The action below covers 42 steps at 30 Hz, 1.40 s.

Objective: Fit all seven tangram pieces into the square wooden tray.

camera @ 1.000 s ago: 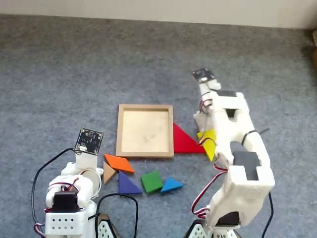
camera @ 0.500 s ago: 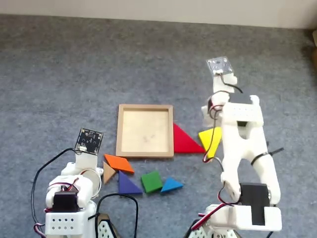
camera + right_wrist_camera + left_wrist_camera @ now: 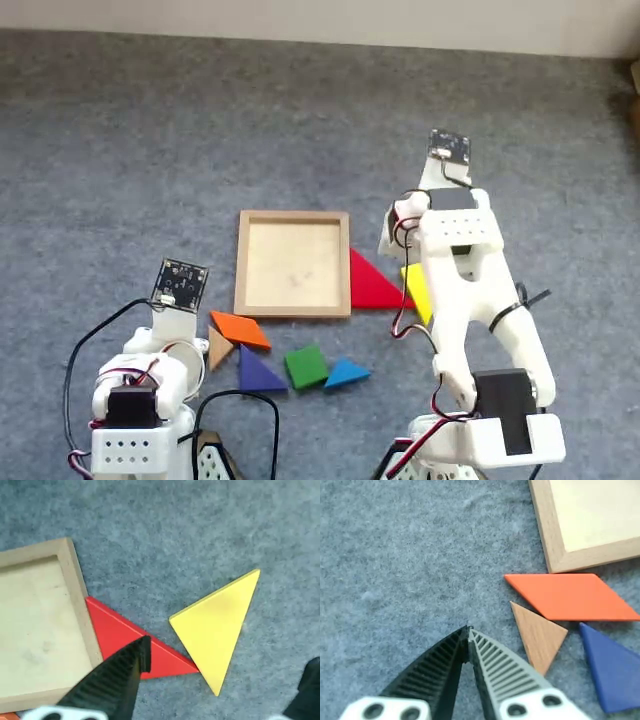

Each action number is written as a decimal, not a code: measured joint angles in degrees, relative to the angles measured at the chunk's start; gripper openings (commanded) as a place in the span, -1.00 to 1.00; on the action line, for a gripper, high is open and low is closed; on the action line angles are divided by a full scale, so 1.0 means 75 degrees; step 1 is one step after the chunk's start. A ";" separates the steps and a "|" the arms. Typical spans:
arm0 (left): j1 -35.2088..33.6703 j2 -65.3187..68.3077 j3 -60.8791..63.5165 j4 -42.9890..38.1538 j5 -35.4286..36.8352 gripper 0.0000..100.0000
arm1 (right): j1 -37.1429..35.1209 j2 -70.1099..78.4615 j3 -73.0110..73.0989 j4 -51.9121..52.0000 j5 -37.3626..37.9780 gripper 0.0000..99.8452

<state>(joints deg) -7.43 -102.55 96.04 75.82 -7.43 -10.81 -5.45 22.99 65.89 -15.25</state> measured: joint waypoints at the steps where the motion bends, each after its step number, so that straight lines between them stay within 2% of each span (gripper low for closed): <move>1: 0.0000 0.0000 0.0000 0.0000 0.0000 -0.99 | 0.0000 0.0105 0.0000 0.0000 -0.0117 -0.13; 7: 0.0000 0.0000 0.0000 0.0000 0.0000 -0.99 | 0.0000 0.1782 -0.0070 0.0000 -0.0410 -0.13; 13: 0.0000 0.0000 0.0000 0.0000 0.0000 -0.99 | 0.0023 0.2637 -0.0738 -0.0023 -0.0410 -0.13; 42: 0.0000 0.0000 0.0000 0.0000 0.0000 -0.99 | 0.0188 0.3153 -0.1289 0.0035 -0.0797 -0.13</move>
<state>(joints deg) -7.43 -102.55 96.04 75.82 -7.43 -9.41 18.20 13.32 66.15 -21.23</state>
